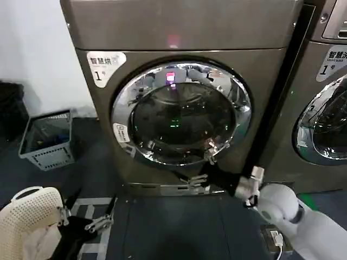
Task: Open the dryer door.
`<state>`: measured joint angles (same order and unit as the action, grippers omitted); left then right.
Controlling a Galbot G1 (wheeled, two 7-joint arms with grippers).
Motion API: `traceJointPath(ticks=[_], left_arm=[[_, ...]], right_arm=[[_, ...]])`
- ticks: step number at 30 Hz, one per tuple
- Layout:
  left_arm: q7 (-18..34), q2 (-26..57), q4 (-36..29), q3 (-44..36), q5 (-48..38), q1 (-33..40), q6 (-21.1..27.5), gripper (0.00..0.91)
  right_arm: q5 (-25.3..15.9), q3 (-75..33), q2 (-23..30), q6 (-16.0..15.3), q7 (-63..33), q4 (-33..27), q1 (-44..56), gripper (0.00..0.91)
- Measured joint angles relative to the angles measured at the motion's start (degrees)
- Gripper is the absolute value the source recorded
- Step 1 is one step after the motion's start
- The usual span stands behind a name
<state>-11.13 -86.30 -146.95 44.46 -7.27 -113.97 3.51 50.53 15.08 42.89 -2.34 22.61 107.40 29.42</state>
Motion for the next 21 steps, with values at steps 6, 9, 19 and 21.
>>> traceJointPath(ticks=[6,9,19,21], left_arm=[[0.0,0.0,0.0,0.0,0.0,-0.1,0.0,0.907],[0.0,0.1,0.0,0.0,0.0,-0.1,0.0,0.907],[0.0,0.0,-0.1,0.1,0.0,-0.2,0.0,0.907],[0.0,-0.1,-0.1,0.1,0.0,-0.2,0.0,0.907]], right_arm=[[0.2,4.3,2.5,0.0,0.4,-3.0,-4.5,0.907],[0.4,6.1,3.9,-0.1,0.4,-4.6,-6.5,0.907],[0.5,10.8,8.1,-0.3,0.4,-9.2,-11.8,0.907],[0.5,11.7,9.1,-0.3,0.2,-10.2,-12.8,0.907]])
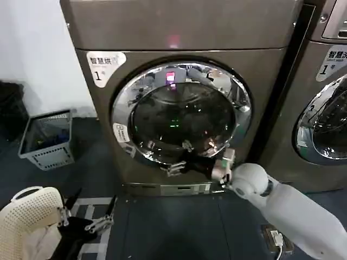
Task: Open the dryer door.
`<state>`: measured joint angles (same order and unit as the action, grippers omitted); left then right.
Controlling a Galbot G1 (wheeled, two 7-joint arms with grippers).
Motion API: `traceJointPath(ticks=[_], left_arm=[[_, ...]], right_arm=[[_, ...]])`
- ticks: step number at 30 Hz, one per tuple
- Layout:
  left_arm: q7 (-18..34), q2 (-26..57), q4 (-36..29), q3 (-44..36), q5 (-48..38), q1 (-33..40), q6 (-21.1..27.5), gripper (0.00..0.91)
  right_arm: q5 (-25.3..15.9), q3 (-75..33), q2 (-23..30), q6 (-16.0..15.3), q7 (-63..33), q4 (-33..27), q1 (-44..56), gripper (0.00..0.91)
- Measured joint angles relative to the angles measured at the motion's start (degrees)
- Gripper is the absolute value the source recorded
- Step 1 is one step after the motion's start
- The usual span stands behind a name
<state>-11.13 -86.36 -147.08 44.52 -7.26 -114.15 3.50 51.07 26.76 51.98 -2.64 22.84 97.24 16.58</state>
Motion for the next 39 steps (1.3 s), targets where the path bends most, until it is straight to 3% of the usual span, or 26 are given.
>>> traceJointPath(ticks=[39], left_arm=[[0.0,0.0,-0.1,0.4,0.0,0.3,0.8,0.907]], right_arm=[[-0.3,6.9,13.5,0.0,-0.1,-13.5,-9.2,0.907]])
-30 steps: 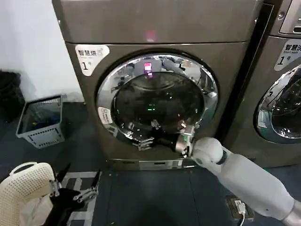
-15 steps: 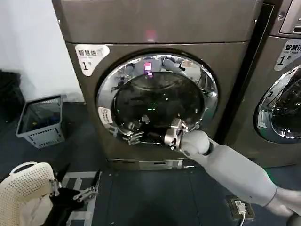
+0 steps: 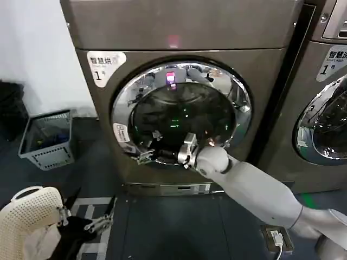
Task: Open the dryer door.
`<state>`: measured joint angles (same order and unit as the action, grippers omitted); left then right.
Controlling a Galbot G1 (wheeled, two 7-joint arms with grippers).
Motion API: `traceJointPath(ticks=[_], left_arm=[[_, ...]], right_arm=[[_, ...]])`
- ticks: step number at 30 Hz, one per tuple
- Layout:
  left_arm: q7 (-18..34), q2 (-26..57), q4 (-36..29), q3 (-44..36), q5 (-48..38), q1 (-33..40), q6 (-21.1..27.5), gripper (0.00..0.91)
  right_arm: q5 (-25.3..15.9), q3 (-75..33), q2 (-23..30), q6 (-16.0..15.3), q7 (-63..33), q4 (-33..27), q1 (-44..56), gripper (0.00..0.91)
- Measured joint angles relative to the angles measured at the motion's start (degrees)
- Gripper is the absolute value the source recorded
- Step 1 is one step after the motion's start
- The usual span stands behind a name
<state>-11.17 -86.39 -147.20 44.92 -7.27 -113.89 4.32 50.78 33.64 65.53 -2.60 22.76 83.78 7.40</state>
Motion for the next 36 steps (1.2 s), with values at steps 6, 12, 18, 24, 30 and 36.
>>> traceJointPath(ticks=[6,12,18,24,30,36], left_arm=[[0.0,0.0,0.0,0.1,0.0,0.0,0.0,0.907],[0.0,0.1,0.0,0.5,-0.4,0.1,-0.1,0.907],[-0.1,0.2,0.0,1.2,-1.4,0.2,0.1,0.907],[-0.2,0.4,0.0,2.4,-3.4,0.8,0.5,0.907],[-0.2,0.9,0.0,3.9,-5.3,1.6,1.2,0.907],[-0.1,1.6,0.0,5.5,-7.6,2.8,2.2,0.907]], right_arm=[[0.0,0.1,1.9,0.0,0.6,-2.2,-0.3,0.907],[0.0,0.5,3.3,0.0,0.8,-3.3,-0.5,0.907],[0.0,1.0,4.3,0.0,1.8,-4.5,-0.8,0.907],[0.2,1.5,4.9,0.1,3.2,-5.3,-1.4,0.907],[1.3,2.1,4.6,0.2,4.8,-5.4,-1.7,0.907],[4.2,3.4,2.7,1.7,9.3,-4.2,-2.6,0.907]])
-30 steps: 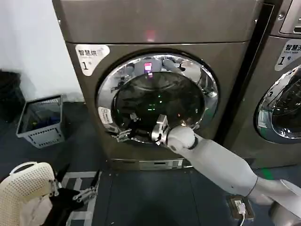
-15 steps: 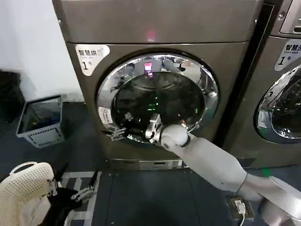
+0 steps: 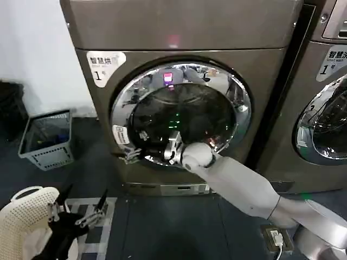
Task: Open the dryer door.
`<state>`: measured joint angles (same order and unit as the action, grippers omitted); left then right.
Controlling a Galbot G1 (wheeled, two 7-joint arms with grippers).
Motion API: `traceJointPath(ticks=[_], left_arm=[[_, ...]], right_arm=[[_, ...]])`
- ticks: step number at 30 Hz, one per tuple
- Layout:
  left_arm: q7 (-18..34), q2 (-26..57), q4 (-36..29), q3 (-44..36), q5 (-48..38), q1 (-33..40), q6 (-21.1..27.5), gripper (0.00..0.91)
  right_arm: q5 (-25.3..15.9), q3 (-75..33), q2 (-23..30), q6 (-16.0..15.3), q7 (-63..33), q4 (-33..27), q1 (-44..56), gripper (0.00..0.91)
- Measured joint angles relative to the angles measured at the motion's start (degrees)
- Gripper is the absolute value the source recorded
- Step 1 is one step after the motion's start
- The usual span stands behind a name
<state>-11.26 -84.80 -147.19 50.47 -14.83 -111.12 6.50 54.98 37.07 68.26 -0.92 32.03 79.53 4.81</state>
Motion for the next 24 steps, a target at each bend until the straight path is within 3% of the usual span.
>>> traceJointPath(ticks=[8,15,24], left_arm=[[0.0,2.5,0.6,5.0,-5.6,4.1,2.1,0.907],[-0.9,6.6,6.3,9.8,-10.5,7.4,2.3,0.907],[-5.7,14.4,13.6,13.9,-16.9,12.4,2.0,0.907]], right_arm=[[2.6,2.3,-3.8,0.2,3.3,3.5,-1.0,0.907],[4.6,3.9,-7.8,0.7,6.5,7.5,-1.5,0.907],[8.2,4.1,-12.8,2.0,12.8,12.7,-1.4,0.907]])
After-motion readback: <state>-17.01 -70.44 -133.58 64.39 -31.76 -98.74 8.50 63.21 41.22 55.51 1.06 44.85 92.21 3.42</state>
